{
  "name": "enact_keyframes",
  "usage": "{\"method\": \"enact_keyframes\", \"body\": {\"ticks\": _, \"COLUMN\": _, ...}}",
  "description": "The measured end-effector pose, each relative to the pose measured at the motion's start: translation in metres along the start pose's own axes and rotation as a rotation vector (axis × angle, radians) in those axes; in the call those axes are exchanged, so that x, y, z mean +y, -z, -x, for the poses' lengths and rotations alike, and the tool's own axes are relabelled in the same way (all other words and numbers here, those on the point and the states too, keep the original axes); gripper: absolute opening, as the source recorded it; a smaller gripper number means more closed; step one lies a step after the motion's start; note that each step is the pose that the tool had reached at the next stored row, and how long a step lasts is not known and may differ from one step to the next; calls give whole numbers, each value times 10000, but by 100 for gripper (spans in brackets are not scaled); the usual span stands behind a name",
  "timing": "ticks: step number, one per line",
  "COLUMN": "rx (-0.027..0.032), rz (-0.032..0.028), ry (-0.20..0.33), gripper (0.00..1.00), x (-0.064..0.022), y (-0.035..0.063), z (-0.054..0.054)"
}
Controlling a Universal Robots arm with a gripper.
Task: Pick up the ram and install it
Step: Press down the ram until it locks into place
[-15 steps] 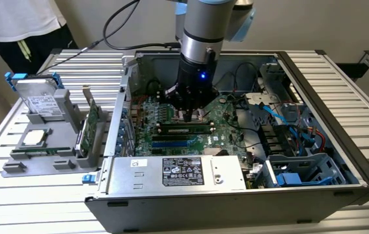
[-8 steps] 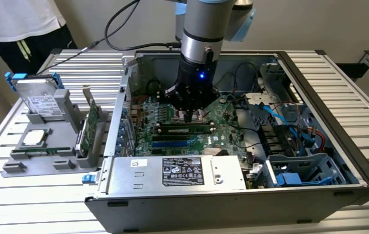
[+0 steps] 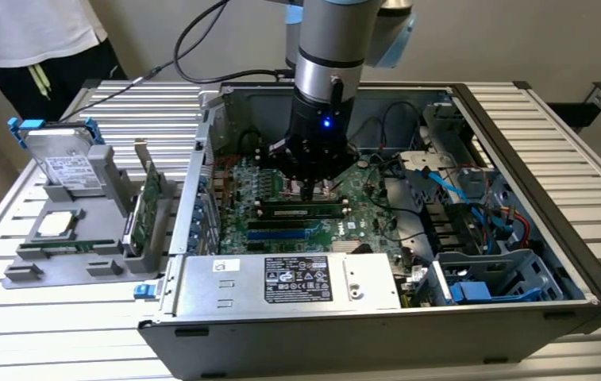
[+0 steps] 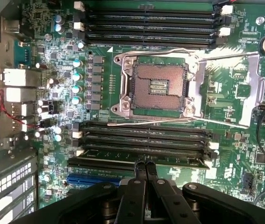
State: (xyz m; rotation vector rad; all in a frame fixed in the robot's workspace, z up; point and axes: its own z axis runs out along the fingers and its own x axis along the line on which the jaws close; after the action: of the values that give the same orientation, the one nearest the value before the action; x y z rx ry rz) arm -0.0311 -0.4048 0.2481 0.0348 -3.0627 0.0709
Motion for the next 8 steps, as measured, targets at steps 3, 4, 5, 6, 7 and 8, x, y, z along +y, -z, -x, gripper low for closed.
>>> {"method": "enact_keyframes", "body": {"ticks": 3, "rx": -28, "rz": -68, "ry": -264, "gripper": 10, "x": 0, "y": 0, "z": -1}}
{"method": "enact_keyframes", "body": {"ticks": 4, "rx": -56, "rz": -86, "ry": -305, "gripper": 10, "x": -1, "y": 1, "z": -1}}
{"method": "enact_keyframes", "body": {"ticks": 5, "rx": -79, "rz": -107, "ry": -326, "gripper": 10, "x": -2, "y": 1, "z": -2}}
{"method": "enact_keyframes", "body": {"ticks": 6, "rx": -102, "rz": -127, "ry": -341, "gripper": 10, "x": -4, "y": 0, "z": -4}}
{"method": "enact_keyframes", "body": {"ticks": 7, "rx": -123, "rz": -143, "ry": -353, "gripper": 10, "x": -6, "y": 0, "z": -6}}
{"method": "enact_keyframes", "body": {"ticks": 8, "rx": -142, "rz": -157, "ry": -363, "gripper": 10, "x": -8, "y": -2, "z": -9}}
